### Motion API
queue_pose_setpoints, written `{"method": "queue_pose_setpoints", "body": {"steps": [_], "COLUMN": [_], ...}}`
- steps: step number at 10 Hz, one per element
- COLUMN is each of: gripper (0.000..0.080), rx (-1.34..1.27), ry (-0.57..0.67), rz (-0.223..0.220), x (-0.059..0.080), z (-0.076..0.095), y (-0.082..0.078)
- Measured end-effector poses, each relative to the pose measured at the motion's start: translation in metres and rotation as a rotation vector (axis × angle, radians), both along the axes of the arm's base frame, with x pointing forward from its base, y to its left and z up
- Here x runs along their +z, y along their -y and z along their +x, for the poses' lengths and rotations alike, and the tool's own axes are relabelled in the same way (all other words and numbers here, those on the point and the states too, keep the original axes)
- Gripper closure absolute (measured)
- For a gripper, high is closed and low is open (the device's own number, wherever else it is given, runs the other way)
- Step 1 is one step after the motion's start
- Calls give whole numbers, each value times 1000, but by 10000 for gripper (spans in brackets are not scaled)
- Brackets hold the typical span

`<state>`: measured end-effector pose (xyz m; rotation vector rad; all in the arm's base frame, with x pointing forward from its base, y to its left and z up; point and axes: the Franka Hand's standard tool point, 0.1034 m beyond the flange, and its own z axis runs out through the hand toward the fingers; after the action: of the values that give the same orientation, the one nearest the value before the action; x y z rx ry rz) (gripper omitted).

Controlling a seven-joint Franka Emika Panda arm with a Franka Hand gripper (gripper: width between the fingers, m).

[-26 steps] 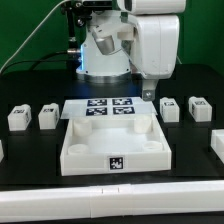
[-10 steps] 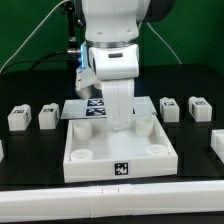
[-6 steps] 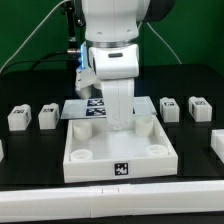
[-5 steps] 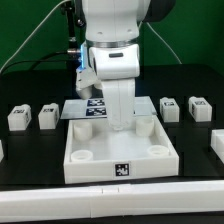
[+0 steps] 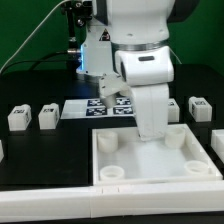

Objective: Assemble one leg

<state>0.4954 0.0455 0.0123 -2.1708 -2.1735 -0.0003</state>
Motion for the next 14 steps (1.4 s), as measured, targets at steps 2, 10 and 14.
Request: {"method": "queue_pose_setpoints", "body": {"steps": [2,10,14], "gripper": [734,728,240], "rx": [-9,-61,-62], "ry": [-40,-52,-53], "rz": [3,-17,-17], "x": [-2,-3,-4], "z": [1,0,-1], "y": [-11,-30,-29]}}
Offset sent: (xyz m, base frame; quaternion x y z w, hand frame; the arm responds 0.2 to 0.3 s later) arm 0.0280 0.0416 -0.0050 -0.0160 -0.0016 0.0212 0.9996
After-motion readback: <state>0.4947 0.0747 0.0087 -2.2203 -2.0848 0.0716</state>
